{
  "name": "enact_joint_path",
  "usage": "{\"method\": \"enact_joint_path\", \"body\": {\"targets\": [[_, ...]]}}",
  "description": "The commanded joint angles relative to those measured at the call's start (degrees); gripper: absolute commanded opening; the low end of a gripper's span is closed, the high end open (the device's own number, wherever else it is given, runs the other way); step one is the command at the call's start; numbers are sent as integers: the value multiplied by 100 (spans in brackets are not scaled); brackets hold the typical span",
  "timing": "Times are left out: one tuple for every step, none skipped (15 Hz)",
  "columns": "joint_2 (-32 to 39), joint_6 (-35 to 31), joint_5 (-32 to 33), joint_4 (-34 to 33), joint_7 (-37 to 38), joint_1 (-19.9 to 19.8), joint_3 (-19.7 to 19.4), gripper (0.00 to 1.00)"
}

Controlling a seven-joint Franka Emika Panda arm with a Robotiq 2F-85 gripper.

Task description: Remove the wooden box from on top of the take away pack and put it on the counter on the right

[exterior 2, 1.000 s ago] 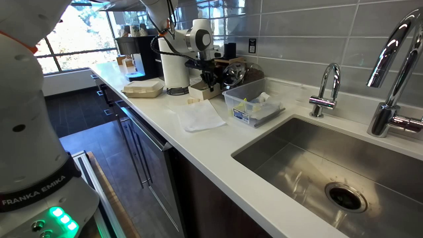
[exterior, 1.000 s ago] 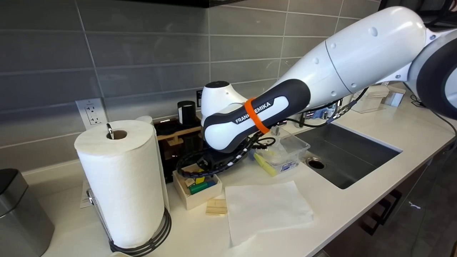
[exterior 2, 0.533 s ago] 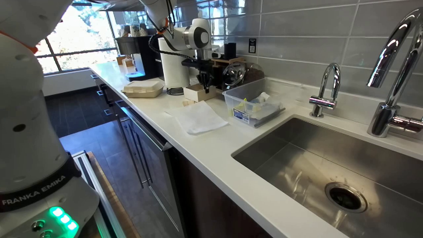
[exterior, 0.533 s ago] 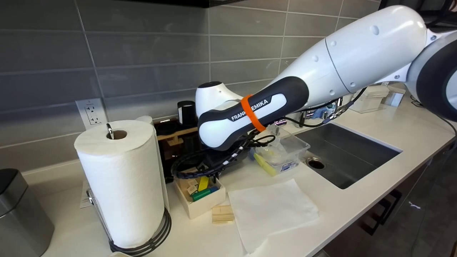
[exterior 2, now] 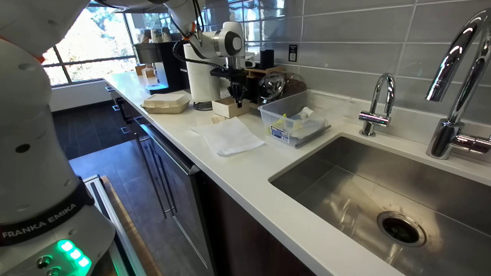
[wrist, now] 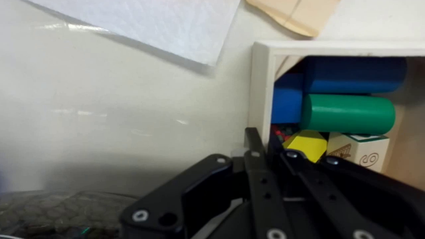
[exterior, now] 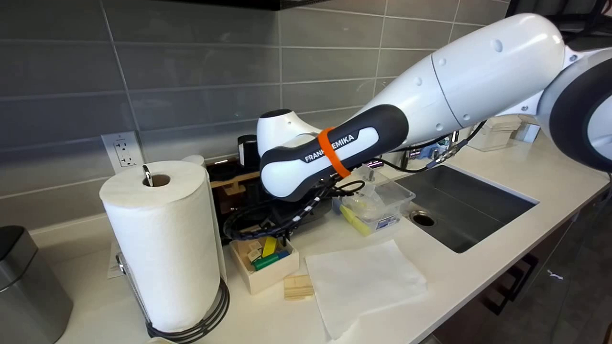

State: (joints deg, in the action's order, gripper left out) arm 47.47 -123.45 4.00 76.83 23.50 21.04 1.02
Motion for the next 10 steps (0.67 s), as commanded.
{"method": "enact_joint_path", "body": {"targets": [[202,148,39,-231,25,3,-1,2],[206,140,29,-235,21,-2,5,2],[201,131,39,-229,21,1,-2,8],[201,137,29,-234,20,-3,5,30],[217,133,33,-250,20,1,3,33],[230,130,40,-264,19,6,0,35],[226,132,43,-261,18,8,-2,42],[227,130,31,-266,19,5,5,49],[198,119,30,-263,26,10,7,55],[171,120,-17,-275,24,-3,40,64]]}}
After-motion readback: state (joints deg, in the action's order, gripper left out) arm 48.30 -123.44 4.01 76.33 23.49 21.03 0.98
